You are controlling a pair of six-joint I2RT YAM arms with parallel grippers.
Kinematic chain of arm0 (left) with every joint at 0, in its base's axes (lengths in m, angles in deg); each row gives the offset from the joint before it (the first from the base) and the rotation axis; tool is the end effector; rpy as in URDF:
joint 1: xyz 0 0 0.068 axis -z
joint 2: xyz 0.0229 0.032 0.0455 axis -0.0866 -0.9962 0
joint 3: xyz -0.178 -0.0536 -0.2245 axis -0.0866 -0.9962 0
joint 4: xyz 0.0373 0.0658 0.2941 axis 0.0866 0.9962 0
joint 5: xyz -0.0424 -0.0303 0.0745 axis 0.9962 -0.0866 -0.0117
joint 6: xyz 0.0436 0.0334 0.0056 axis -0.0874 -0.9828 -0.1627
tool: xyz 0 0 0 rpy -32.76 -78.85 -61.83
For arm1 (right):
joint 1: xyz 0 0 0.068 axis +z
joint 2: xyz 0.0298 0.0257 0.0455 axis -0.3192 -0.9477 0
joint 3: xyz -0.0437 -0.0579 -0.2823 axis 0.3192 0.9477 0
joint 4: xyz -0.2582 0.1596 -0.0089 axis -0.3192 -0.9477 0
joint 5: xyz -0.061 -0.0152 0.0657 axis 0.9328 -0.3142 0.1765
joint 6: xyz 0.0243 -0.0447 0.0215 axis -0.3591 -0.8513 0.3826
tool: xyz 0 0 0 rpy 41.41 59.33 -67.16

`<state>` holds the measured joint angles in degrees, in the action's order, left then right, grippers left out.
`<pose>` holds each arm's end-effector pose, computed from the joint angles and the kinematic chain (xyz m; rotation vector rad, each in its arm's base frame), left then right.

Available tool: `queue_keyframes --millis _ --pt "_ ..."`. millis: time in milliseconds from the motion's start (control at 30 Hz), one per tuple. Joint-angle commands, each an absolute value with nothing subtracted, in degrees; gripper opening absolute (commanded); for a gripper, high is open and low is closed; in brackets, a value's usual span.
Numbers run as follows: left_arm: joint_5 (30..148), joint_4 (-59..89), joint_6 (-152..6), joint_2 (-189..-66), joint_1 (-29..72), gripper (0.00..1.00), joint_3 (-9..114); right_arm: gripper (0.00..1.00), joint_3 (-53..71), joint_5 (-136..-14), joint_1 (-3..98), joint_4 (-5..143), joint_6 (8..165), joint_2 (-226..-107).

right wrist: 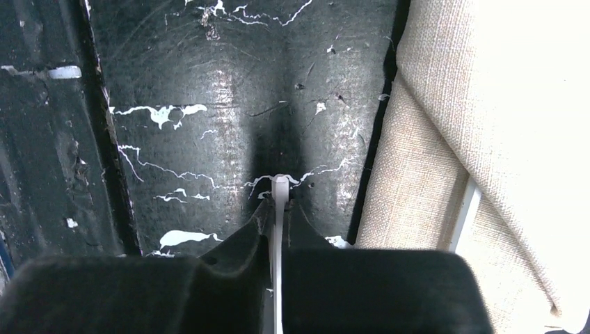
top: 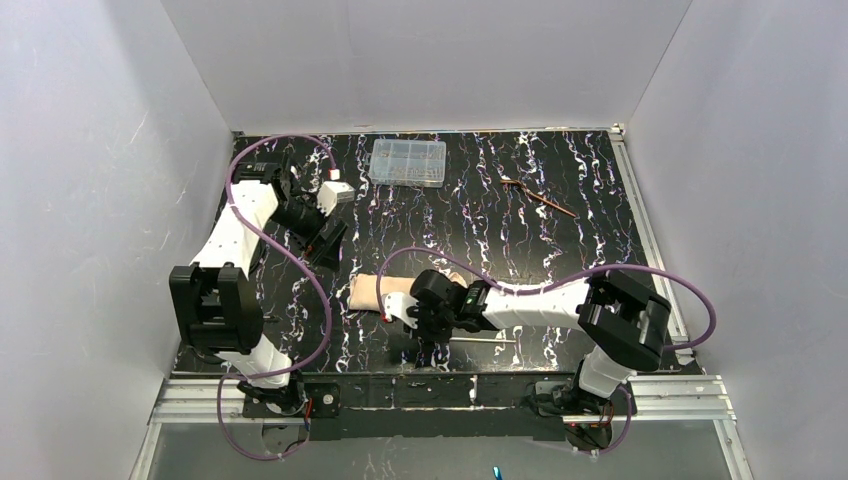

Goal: Fold the napkin into a case and place the utensils inside
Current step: Pick up the utensils from the center of the board, then pass from the right arm to the left

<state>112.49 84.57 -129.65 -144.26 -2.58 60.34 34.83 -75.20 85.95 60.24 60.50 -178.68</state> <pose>0.3437 -0.0342 0.2924 1.1528 2.4418 -0.6242 0.1318 0.3293 0.1515 -1.7983 1.8259 0.5142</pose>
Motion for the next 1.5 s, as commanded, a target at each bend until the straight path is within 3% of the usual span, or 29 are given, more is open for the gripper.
queue_keyframes --millis 0,233,567,800,967,1133,1333,1467 --pt "114.6 87.1 -130.7 -141.3 -3.3 0.98 62.4 0.03 35.5 -74.7 87.0 59.0 61.6 -181.0" --pt "116.5 89.5 -131.0 -141.0 -3.3 0.98 64.4 0.01 32.7 -74.8 87.7 59.4 63.7 -178.6" --pt "128.5 98.1 -138.6 -138.0 -3.3 0.98 63.8 0.01 8.4 -76.0 82.8 51.1 68.7 -178.0" --pt "140.7 106.9 -147.2 -137.7 -3.3 0.98 64.7 0.01 -0.7 -80.1 75.6 60.5 83.7 -175.5" --pt "149.7 109.2 -147.5 -138.3 -3.3 0.98 66.4 0.01 -0.7 -79.8 73.7 74.6 95.7 -173.9" --pt "158.7 92.7 -128.2 -133.1 -3.3 0.98 63.7 0.01 2.5 -79.8 72.5 87.3 105.7 -172.7" --pt "160.2 63.0 -97.6 -126.5 -3.3 0.98 57.5 0.01 5.3 -78.4 72.5 95.6 112.1 -172.0" --pt "157.8 53.2 -89.2 -124.3 -3.3 0.98 56.0 0.01 8.1 -77.7 72.4 100.8 116.5 -171.8"
